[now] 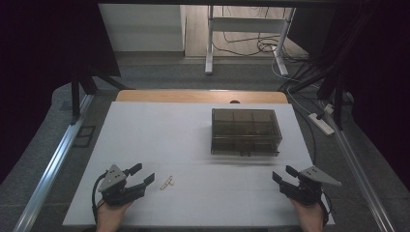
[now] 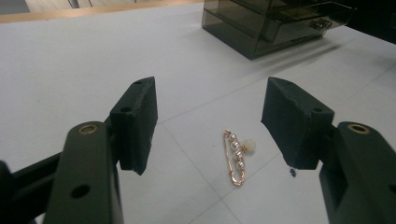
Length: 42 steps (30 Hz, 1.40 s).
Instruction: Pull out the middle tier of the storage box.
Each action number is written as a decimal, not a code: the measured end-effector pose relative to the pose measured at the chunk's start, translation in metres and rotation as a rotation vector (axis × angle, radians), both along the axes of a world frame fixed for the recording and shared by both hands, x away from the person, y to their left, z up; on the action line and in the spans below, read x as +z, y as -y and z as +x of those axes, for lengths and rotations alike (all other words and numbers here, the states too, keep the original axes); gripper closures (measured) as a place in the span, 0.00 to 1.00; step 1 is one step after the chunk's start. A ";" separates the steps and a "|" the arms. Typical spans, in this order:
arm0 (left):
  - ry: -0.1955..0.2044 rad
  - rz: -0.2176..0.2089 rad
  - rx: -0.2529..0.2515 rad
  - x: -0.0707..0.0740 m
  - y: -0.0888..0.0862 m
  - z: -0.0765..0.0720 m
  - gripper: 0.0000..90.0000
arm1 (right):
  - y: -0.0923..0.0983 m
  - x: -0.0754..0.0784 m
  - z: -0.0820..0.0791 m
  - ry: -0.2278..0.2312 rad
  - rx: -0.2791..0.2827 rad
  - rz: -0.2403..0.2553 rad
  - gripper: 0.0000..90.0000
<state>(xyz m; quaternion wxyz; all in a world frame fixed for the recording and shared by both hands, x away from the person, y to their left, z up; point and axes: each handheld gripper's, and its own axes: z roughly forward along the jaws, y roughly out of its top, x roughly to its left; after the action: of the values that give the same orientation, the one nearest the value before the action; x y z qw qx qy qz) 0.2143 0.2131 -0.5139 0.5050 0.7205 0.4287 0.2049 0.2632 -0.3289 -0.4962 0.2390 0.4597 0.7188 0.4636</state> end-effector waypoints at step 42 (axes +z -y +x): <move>-0.077 0.059 -0.154 0.026 0.091 0.050 0.53 | 0.015 -0.003 0.007 -0.057 0.024 -0.004 0.59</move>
<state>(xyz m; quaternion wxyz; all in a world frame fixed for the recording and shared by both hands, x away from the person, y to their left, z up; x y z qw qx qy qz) 0.2646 0.1223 -0.4879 0.4809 0.7733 0.3850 0.1501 0.2701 -0.3442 -0.4992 0.2137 0.4637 0.7316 0.4518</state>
